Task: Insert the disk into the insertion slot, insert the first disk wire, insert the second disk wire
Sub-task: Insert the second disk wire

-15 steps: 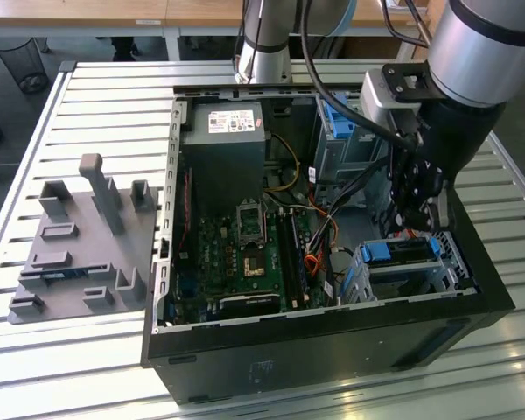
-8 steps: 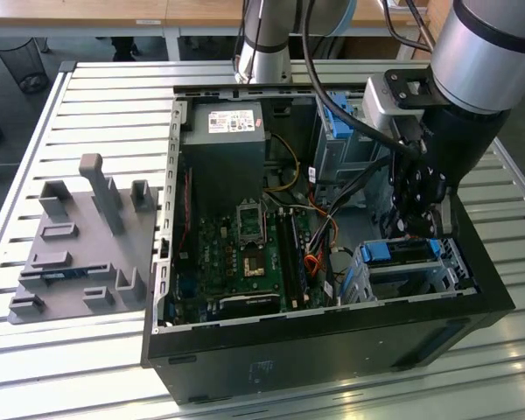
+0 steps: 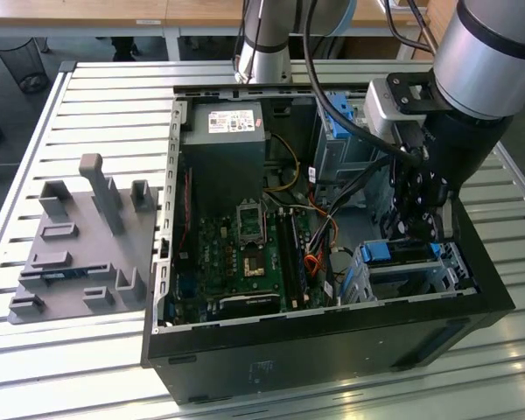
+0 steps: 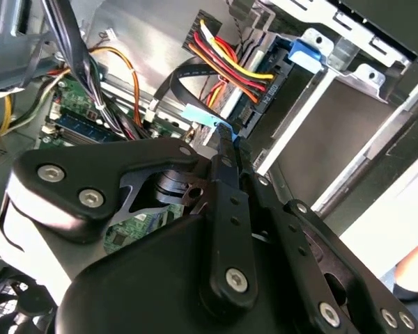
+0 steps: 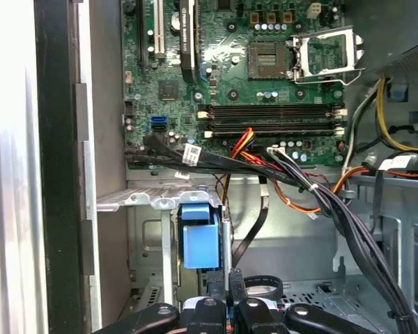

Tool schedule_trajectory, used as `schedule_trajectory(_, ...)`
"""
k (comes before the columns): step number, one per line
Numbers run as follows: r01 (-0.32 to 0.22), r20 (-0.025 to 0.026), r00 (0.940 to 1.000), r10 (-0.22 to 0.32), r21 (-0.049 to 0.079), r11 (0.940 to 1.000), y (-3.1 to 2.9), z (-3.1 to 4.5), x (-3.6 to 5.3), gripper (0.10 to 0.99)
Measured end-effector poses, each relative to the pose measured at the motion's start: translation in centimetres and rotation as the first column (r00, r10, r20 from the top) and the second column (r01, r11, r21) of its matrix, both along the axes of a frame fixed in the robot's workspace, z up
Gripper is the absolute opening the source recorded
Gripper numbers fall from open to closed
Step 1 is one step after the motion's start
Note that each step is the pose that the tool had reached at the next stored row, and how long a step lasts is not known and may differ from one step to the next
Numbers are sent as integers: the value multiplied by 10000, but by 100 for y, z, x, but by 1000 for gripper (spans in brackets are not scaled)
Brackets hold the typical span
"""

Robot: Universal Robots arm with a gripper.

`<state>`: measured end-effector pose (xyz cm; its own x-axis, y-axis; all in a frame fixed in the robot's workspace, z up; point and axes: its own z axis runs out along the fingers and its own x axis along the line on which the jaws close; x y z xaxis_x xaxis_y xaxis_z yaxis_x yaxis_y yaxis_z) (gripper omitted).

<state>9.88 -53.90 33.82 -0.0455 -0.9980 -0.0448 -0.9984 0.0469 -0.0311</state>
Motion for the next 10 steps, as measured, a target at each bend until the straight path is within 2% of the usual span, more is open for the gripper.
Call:
schedule_trajectory(2, 0, 2, 10000, 0, 59, 10000, -16, 1, 0, 145)
schedule_trajectory(6, 0, 2, 10000, 0, 78, 10000, -62, -1, 0, 145)
schedule_trajectory(10, 0, 1, 10000, 0, 77, 10000, -64, -3, 3, 145)
